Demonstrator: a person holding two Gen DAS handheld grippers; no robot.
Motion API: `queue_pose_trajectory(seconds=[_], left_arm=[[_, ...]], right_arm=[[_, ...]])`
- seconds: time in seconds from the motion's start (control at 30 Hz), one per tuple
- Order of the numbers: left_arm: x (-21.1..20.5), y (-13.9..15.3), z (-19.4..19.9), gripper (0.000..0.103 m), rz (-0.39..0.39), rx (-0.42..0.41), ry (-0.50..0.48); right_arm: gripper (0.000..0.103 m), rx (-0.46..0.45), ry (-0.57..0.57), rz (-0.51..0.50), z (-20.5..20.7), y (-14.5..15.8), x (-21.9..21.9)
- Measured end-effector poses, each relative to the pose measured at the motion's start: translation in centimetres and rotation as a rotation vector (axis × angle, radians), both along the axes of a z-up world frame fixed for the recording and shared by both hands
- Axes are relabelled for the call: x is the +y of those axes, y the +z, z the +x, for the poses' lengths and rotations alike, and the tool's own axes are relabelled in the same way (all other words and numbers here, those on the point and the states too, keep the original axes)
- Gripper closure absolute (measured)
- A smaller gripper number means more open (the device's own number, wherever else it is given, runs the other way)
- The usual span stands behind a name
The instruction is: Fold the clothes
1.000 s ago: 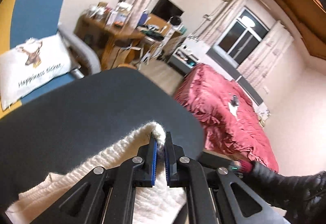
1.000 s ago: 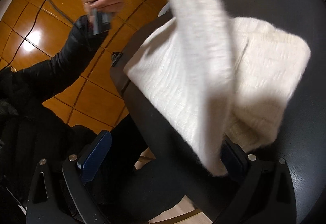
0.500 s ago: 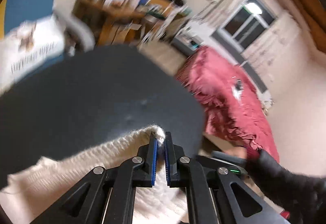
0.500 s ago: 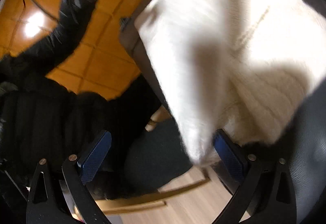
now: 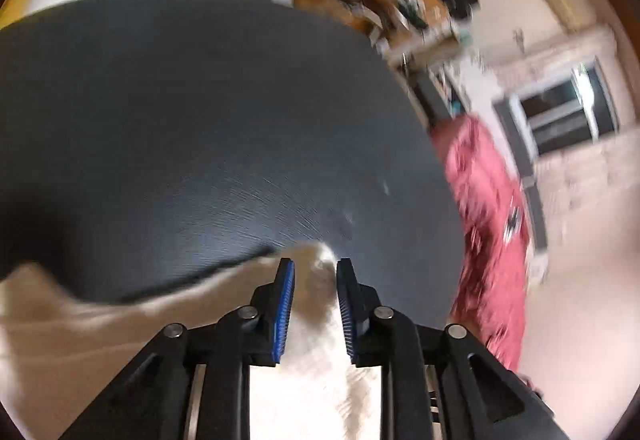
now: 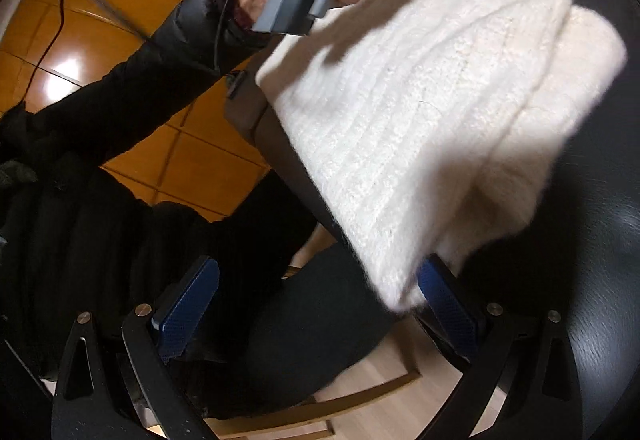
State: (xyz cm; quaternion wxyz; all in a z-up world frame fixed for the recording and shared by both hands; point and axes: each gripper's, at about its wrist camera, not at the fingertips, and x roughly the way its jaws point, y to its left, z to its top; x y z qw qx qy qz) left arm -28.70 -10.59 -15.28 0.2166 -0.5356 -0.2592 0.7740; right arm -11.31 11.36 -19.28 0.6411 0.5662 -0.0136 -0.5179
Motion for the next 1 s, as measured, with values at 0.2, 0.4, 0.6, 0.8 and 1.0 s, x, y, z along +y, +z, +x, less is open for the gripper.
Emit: queue_pose_trajectory(seconds=[0.2,0.4,0.6,0.8,1.0], left_arm=[[-7.2,3.2,8.6,0.079,-0.159,0.170,0.079],[-10.8,2.1,18.3,0.079,-0.453,0.259,0.161],[-12.4,-1.7,25.3,0.079,-0.372,0.272,0.310],[-10.3,-1.7,27.7,0.079,-0.285,0.270,0.361],[-16.0,1.6,30.9,0.076,-0.244,0.326,0.494]], right_arm=[[0.002,0.111,-0.174,-0.056,0.0,3.0,1.7],[0.002,0.226,-0.232,-0.085,-1.2,4.9,-2.9],[0.004,0.394,-0.261,0.228,-0.3,1.8,-4.2],[0.005,0.510,-0.312,0.292,0.1,1.4,-2.0],[0.004,0.512,-0.289,0.285,-0.4,4.9,-3.7]])
